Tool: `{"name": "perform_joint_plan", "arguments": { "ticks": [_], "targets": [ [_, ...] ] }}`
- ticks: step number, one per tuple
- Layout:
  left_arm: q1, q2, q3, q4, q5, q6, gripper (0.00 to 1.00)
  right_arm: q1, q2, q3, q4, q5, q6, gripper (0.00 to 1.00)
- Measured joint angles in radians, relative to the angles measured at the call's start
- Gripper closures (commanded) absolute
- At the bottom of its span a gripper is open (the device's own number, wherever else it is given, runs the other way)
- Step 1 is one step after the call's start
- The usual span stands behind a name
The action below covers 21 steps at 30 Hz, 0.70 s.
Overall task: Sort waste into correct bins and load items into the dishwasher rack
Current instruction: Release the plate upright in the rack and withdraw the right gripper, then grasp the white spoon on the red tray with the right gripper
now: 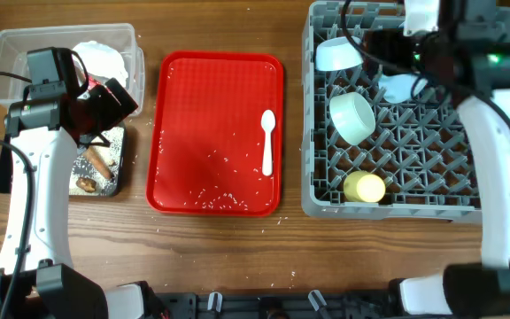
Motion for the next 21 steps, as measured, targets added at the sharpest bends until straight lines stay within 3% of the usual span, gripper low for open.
{"name": "perform_joint_plan", "arguments": {
  "ticks": [2,4,7,10,14,21],
  "targets": [
    [0.000,0.000,0.000,0.000,0.000,0.000,0.00,0.052,-0.010,0.008,0.034,-0.111,0.083,0.14],
    [0.000,0.000,0.000,0.000,0.000,0.000,0.00,0.162,0.027,0.008,0.061,-0.103,0.190,0.17],
    [0.000,0.000,0.000,0.000,0.000,0.000,0.00,0.381,0.143,0.004,0.063,0.074,0.400,0.24],
    [0.000,0.000,0.000,0.000,0.000,0.000,0.00,0.506,0.283,0.003,0.046,0.209,0.560,0.36],
    [0.000,0.000,0.000,0.000,0.000,0.000,0.00,0.541,0.472,0.000,0.031,0.263,0.637,0.50],
    [0.000,0.000,0.000,0.000,0.000,0.000,0.00,0.539,0.577,-0.053,0.076,0.301,0.654,0.57]
  ]
}}
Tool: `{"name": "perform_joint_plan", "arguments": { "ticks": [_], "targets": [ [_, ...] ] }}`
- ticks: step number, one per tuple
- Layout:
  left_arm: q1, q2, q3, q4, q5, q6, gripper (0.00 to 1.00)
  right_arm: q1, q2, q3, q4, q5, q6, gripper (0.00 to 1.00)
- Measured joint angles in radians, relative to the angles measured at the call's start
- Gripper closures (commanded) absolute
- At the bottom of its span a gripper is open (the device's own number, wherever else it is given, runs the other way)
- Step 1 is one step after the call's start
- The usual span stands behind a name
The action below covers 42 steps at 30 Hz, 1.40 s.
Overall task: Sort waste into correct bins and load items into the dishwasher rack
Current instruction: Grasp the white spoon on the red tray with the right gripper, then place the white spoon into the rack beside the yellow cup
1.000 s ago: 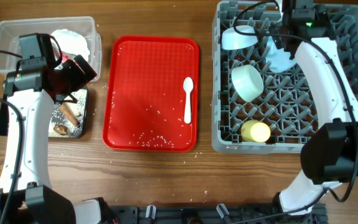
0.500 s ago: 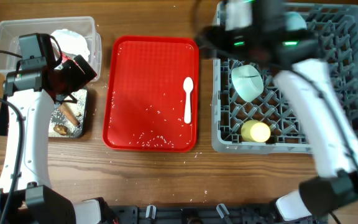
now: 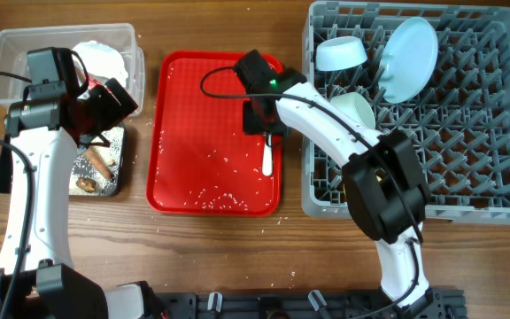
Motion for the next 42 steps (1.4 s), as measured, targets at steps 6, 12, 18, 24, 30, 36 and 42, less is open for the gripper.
{"name": "perform_joint_plan", "arguments": {
  "ticks": [6,12,18,24,30,36,42],
  "targets": [
    [0.000,0.000,0.000,0.000,0.000,0.000,0.00,0.002,0.002,-0.115,0.094,0.037,-0.011,0.68],
    [0.000,0.000,0.000,0.000,0.000,0.000,0.00,0.000,0.001,-0.122,0.116,0.035,-0.014,0.96],
    [0.000,0.000,0.000,0.000,0.000,0.000,0.00,0.000,0.000,-0.122,0.115,0.023,-0.019,0.96],
    [0.000,0.000,0.000,0.000,0.000,0.000,0.00,0.000,-0.154,-0.105,-0.018,-0.012,-0.095,0.96],
    [0.000,0.000,0.000,-0.003,0.000,0.000,0.00,-0.129,-0.652,-0.052,-0.384,0.266,0.111,0.96],
    [0.000,0.000,0.000,-0.002,0.000,0.000,0.00,-0.353,-0.688,-0.222,-0.483,0.431,0.617,0.96],
    [0.000,0.000,0.000,0.000,0.000,0.000,0.00,-0.375,-0.686,-0.504,-0.208,0.418,0.817,0.63]
  ]
}}
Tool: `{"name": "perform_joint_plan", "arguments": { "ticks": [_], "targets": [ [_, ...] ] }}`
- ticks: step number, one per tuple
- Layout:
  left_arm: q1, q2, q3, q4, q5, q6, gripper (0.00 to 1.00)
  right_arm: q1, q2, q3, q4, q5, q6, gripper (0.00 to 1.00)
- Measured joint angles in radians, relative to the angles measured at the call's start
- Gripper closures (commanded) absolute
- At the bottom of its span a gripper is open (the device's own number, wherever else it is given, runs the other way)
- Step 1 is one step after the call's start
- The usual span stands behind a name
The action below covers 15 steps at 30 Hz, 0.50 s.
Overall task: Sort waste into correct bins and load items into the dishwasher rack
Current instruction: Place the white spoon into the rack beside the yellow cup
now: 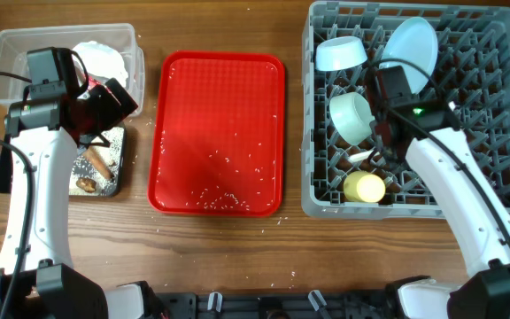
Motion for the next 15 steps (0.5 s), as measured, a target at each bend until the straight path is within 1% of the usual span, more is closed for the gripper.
{"name": "perform_joint_plan", "arguments": {
  "ticks": [1,5,6,7,8,9,11,12,13,15],
  "targets": [
    [0.000,0.000,0.000,0.000,0.000,0.000,0.00,0.000,0.000,-0.015,0.015,-0.002,0.007,0.60],
    [0.000,0.000,0.000,0.000,0.000,0.000,0.00,0.000,0.000,-0.019,0.023,-0.004,0.018,0.60],
    [0.000,0.000,0.000,0.000,0.000,0.000,0.00,0.000,-0.005,-0.019,0.018,-0.004,0.011,0.49],
    [0.000,0.000,0.000,0.000,0.000,0.000,0.00,0.000,-0.022,-0.019,0.014,-0.002,-0.018,0.30],
    [0.000,0.000,0.000,0.000,0.000,0.000,0.00,0.000,-0.065,-0.019,0.015,0.001,-0.078,0.00],
    [0.000,0.000,0.000,0.000,0.000,0.000,0.00,0.000,-0.109,-0.018,0.016,0.004,-0.140,0.00],
    [0.000,0.000,0.000,-0.001,0.000,0.000,0.00,0.009,-0.253,0.002,0.019,-0.007,-0.358,0.00],
    [0.000,0.000,0.000,0.000,0.000,0.000,0.00,0.021,-0.300,0.004,0.022,-0.022,-0.430,0.00],
    [0.000,0.000,0.000,0.000,0.000,0.000,0.00,0.056,-0.413,0.012,0.022,-0.067,-0.567,0.00],
    [0.000,0.000,0.000,0.000,0.000,0.000,0.00,0.085,-0.537,0.023,0.014,-0.182,-0.734,0.00]
  ]
}}
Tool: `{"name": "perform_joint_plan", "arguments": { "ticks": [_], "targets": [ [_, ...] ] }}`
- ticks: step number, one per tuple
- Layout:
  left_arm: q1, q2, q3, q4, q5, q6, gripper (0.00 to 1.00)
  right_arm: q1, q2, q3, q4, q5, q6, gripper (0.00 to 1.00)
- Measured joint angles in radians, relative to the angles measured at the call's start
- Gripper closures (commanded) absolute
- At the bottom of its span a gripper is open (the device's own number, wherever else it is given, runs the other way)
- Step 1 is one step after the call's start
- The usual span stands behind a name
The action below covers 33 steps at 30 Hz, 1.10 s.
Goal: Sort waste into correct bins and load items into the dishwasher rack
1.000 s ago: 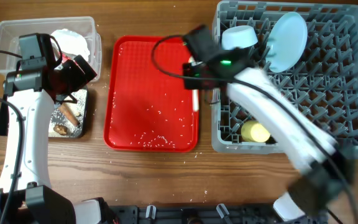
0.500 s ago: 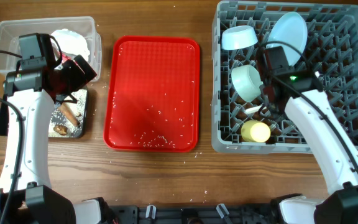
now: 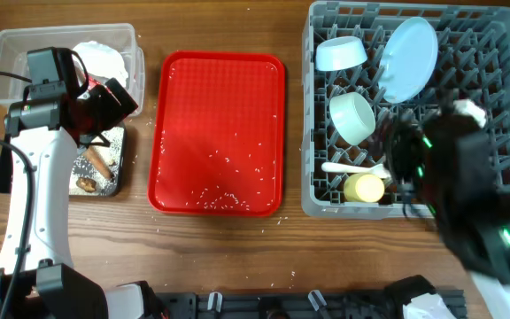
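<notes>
A white plastic spoon (image 3: pixel 351 167) lies flat across the grey dishwasher rack (image 3: pixel 494 35), just above a yellow cup (image 3: pixel 364 188). The rack also holds a white bowl (image 3: pixel 340 53), a pale blue plate (image 3: pixel 411 58) and a pale green cup (image 3: pixel 353 116). My right gripper (image 3: pixel 402 158) is a dark blur just right of the spoon's end, with its arm smeared across the rack's lower right. The blur hides how its jaws stand. My left gripper (image 3: pixel 113 97) hovers over the two bins at the left, and its jaws are unclear.
The red tray (image 3: pixel 218 80) in the middle holds only scattered rice grains. At the far left a clear tub (image 3: pixel 11 53) holds white crumpled waste (image 3: pixel 104 58). Below it a dark tray (image 3: pixel 119 173) holds food scraps.
The spoon, which hung tilted by the right gripper over the rack, now lies flat in the rack. The right arm has moved toward the rack's lower right. The left arm is unchanged.
At first the spoon lay on the red tray while my right arm was over the back of the rack. Then the right gripper was down on the spoon on the tray. Later the tray was bare and the spoon was over the rack, where it now lies.
</notes>
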Motion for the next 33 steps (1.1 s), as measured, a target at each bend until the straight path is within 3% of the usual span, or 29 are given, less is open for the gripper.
{"name": "perform_joint_plan", "arguments": {
  "ticks": [2,5,14,20,24,27,29,33],
  "targets": [
    [0.000,0.000,0.000,0.000,0.000,0.000,0.00,0.013,-0.123,0.000,-0.042,-0.109,-0.114,0.00],
    [0.000,0.000,0.000,-0.002,0.000,0.000,0.00,0.013,-0.208,0.001,-0.129,-0.157,-0.158,0.00],
    [0.000,0.000,0.000,0.000,0.000,0.000,0.00,0.013,-0.223,0.001,-0.129,-0.124,-0.211,0.00],
    [0.000,0.000,0.000,0.000,0.000,0.000,0.00,0.014,-0.250,-0.114,0.213,-0.086,-0.346,0.00],
    [0.000,0.000,0.000,-0.002,0.000,0.000,0.00,-0.072,-0.424,-0.489,0.690,-0.193,-0.495,0.00],
    [0.000,0.000,0.000,-0.001,0.000,0.000,0.00,-0.213,-0.591,-0.782,0.937,-0.337,-0.532,0.00],
    [0.000,0.000,0.000,0.000,0.000,0.000,0.00,-0.269,-0.657,-0.946,1.028,-0.398,-0.522,0.00],
    [0.000,0.000,0.000,0.000,0.000,0.000,0.00,-0.272,-0.756,-1.102,1.137,-0.405,-0.516,0.00]
  ]
}}
